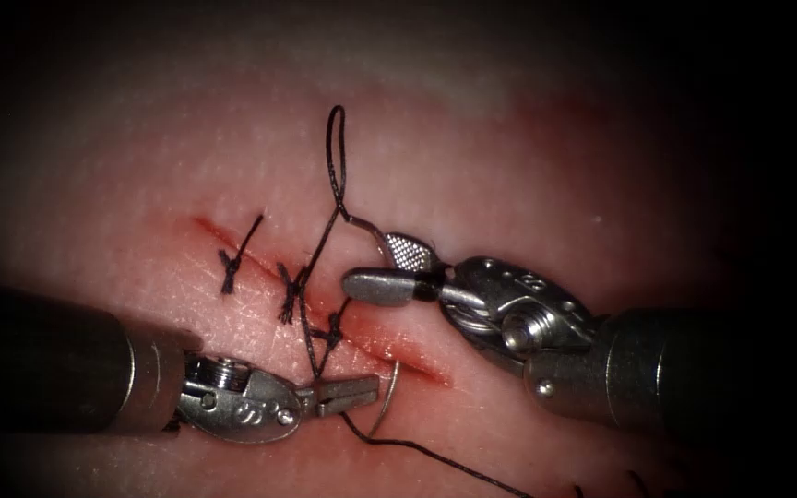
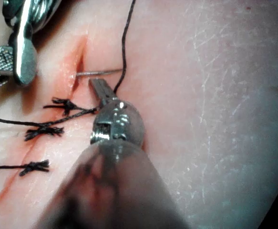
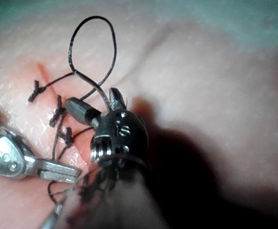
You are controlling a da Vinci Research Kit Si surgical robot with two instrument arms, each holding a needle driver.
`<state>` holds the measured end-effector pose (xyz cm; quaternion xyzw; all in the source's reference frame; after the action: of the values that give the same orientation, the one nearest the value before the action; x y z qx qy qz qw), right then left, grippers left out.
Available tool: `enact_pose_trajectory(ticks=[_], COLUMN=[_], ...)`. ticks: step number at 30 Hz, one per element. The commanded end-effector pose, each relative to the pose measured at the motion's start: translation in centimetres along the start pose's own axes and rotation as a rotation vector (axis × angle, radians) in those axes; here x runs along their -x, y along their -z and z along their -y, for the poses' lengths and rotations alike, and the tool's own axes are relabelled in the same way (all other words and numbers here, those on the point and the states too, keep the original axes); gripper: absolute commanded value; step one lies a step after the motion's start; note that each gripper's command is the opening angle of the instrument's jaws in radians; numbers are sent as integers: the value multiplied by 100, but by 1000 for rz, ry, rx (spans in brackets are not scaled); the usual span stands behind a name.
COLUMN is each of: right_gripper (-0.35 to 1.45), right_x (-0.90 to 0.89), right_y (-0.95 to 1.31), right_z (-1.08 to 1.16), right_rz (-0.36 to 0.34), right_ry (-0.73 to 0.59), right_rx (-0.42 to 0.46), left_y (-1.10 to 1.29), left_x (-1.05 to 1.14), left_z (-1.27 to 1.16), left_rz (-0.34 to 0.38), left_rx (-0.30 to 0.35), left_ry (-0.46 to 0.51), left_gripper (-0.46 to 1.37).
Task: Wound Closure
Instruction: Use the right gripper to throw the needle through the top of the wound
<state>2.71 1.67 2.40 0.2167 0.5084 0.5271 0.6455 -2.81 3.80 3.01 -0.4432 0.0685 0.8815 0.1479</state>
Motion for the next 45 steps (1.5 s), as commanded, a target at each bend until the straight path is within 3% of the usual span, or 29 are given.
enact_pose_trajectory(ticks=[1,7,12,14,15,16,17,18,19,20,24,28,32,37,40,43,44,45], right_gripper=[118,116,115,104,91,57,3,-35,-35,-35,-35,-35,-35,-35,-35,-35,-6,58], right_x=[0,-16,-22,-23,-23,-22,-21,-20,-19,-18,-15,-2,26,53,53,41,38,29], right_y=[2,-1,-7,-10,-11,-11,-11,-10,-10,-9,-6,-4,-4,-5,-5,-7,-7,-7], right_z=[-1,-9,-19,-22,-22,-22,-21,-20,-18,-16,-12,-3,17,45,50,42,39,31], right_rz=[-26,-66,-35,-12,-3,6,16,39,75,113,150,240,341,426,417,285,251,171], right_ry=[3,89,206,234,233,232,232,213,156,17,-291,-356,-468,-513,-507,-444,-403,-347], right_rx=[-13,-7,19,42,52,62,69,90,121,181,284,264,218,125,73,44,33,5], left_y=[0,0,2,4,4,4,5,5,6,6,7,6,3,2,4,8,8,11], left_x=[0,0,0,0,0,0,0,1,1,1,2,1,0,-1,-1,0,1,1], left_z=[0,-1,-2,-2,-2,-2,-2,-3,-3,-2,-2,-2,-2,-1,0,0,0,-1], left_rz=[0,0,-1,-1,-1,-1,-2,-2,-2,-2,-3,-3,-2,-2,-3,-4,-5,-12], left_rx=[6,6,7,7,7,8,8,8,9,9,10,10,8,8,9,11,12,20], left_ry=[0,0,-1,-1,-1,-1,-2,-2,-2,-2,-3,-2,-1,-6,-12,-13,-19,-19], left_gripper=[-35,-35,-35,-35,-35,-35,-35,-35,-35,-35,-35,-35,-35,-35,-35,-35,-35,-35])
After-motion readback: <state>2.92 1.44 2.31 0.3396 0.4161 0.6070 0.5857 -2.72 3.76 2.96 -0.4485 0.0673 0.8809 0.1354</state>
